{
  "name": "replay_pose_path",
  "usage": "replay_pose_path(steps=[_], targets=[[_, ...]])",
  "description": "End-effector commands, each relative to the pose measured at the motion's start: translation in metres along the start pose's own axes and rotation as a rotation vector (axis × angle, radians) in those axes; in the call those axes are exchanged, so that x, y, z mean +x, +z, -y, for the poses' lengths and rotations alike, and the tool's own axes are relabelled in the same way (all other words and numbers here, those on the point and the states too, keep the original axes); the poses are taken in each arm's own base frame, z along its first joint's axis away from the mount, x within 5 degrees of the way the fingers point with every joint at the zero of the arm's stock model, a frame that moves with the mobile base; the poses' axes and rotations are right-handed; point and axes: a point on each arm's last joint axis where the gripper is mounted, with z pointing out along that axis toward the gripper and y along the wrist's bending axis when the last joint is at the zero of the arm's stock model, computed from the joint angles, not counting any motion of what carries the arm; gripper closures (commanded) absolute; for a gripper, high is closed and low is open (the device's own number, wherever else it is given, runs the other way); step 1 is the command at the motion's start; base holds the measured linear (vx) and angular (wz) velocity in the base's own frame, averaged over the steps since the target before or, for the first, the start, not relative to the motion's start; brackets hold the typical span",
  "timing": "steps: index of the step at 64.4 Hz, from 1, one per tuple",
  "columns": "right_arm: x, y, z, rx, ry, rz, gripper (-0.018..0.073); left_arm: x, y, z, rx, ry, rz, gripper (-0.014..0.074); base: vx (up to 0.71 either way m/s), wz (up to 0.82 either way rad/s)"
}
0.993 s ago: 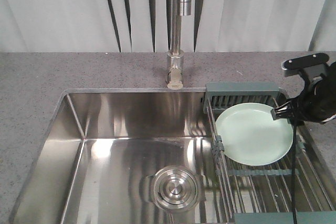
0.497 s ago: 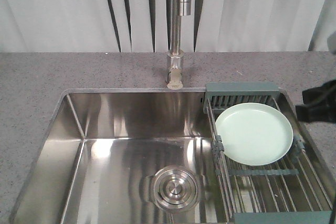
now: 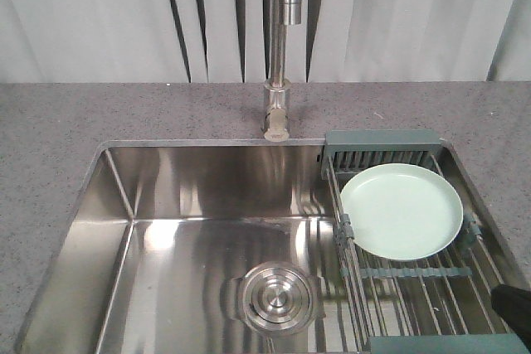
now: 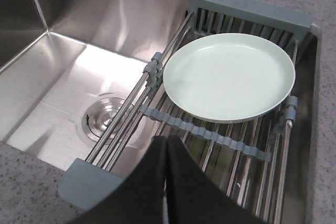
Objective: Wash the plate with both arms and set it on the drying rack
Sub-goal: 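Reach the left gripper back toward the faucet handle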
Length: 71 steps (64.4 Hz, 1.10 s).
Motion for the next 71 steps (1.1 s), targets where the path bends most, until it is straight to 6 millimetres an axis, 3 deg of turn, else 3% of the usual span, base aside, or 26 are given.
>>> replay_pose_path(steps=[1,8,20,28,39,47,71], targets=[[-0.004,-0.002,0.002,0.038,0.003,0.082,0.0568,-0.014,-0.001,0.002,-0.001,-0.073,0.079,0.0603,0.0,0.0],[-0.003,-0.003,0.002,0.04,0.002,0.089,0.0568,-0.026,-0.004,0.007,0.03,-0.189,0.116,0.0603,0.0,0.0],[-0.004,-0.003,0.003,0.047,0.004,0.099,0.0568,-0.081,-0.018,0.026,0.096,-0.167,0.253,0.0603,0.0,0.0],[-0.004,-0.003,0.003,0.046,0.006,0.098,0.0568,-0.113,-0.01,0.038,0.116,-0.138,0.237,0.0603,0.0,0.0],[-0.004,-0.003,0.003,0.046,0.008,0.098,0.0568,-0.145,0.032,0.053,0.142,-0.137,0.063,0.0603,0.0,0.0],[-0.004,-0.003,0.002,0.045,0.009,0.096,0.0568,-0.157,0.069,0.058,0.147,-0.144,-0.044,0.0603,0.0,0.0],[-0.004,-0.003,0.002,0.042,0.012,0.096,0.0568,-0.152,0.187,0.106,0.395,-0.151,-0.373,0.0603,0.0,0.0]])
